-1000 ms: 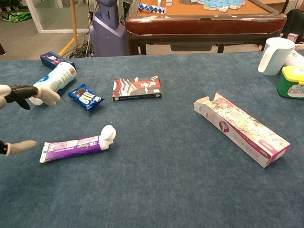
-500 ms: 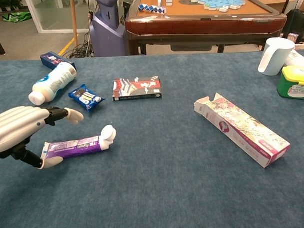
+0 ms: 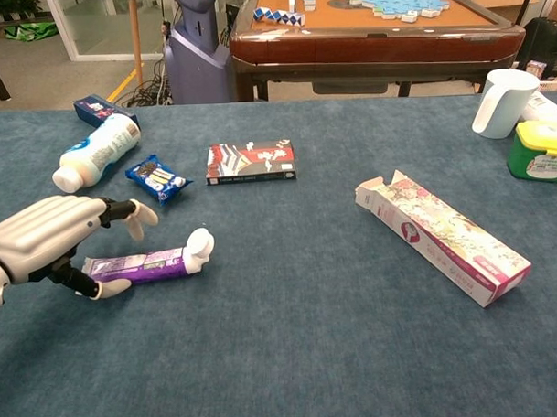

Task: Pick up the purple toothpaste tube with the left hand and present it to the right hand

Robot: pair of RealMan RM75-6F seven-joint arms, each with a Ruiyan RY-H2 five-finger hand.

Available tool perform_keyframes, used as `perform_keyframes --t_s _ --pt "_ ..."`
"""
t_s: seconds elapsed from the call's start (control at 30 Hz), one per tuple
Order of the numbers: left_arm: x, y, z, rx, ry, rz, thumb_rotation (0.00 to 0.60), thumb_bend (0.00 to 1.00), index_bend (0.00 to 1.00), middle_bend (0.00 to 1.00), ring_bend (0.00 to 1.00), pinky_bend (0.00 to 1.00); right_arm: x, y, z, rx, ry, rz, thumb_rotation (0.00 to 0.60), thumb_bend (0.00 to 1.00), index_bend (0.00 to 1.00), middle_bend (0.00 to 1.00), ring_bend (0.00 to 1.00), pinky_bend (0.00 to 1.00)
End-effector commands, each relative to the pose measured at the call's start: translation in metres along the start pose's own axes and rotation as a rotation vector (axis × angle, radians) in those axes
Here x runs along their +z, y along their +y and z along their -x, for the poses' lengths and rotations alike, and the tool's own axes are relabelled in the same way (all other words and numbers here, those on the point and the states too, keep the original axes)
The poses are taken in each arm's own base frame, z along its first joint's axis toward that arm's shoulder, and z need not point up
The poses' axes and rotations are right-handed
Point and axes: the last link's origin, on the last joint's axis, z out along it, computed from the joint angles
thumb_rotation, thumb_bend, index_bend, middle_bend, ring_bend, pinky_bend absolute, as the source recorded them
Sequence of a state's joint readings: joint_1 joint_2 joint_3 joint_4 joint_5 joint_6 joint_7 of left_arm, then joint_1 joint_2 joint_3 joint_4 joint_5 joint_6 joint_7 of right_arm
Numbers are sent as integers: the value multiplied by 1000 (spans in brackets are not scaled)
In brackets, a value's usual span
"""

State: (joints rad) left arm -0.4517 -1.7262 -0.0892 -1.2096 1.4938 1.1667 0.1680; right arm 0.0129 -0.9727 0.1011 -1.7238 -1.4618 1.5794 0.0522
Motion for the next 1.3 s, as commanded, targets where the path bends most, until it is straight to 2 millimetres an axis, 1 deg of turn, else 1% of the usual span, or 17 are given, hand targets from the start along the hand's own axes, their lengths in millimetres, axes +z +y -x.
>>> perform_keyframes --t_s 0.03,0.17,0.33,0.63,0.83,1.07,1.3 --pt "6 -4 -2 4 7 -18 600 208 240 347 213 231 -1 1 0 1 1 3 463 136 0 22 0 0" --pt "10 -10 -6 32 20 -23 600 208 244 349 214 239 -1 1 0 3 3 3 463 136 0 22 0 0" --pt "8 -12 -7 19 -26 -1 600 210 253 352 214 244 -1 2 1 7 -1 5 463 137 0 22 0 0" --pt "8 -7 -6 37 -63 17 600 227 287 355 214 244 -2 4 2 14 -3 6 463 137 0 22 0 0" --pt "13 -4 -6 39 -64 25 600 269 309 364 214 249 -5 7 2 23 -4 16 462 136 0 22 0 0" --pt "18 -2 -6 58 -74 35 600 322 345 401 228 249 -7 9 1 30 -2 18 462 136 0 22 0 0" --pt "18 -1 -5 64 -89 36 600 324 397 422 248 264 -9 11 0 44 -2 16 462 136 0 22 0 0"
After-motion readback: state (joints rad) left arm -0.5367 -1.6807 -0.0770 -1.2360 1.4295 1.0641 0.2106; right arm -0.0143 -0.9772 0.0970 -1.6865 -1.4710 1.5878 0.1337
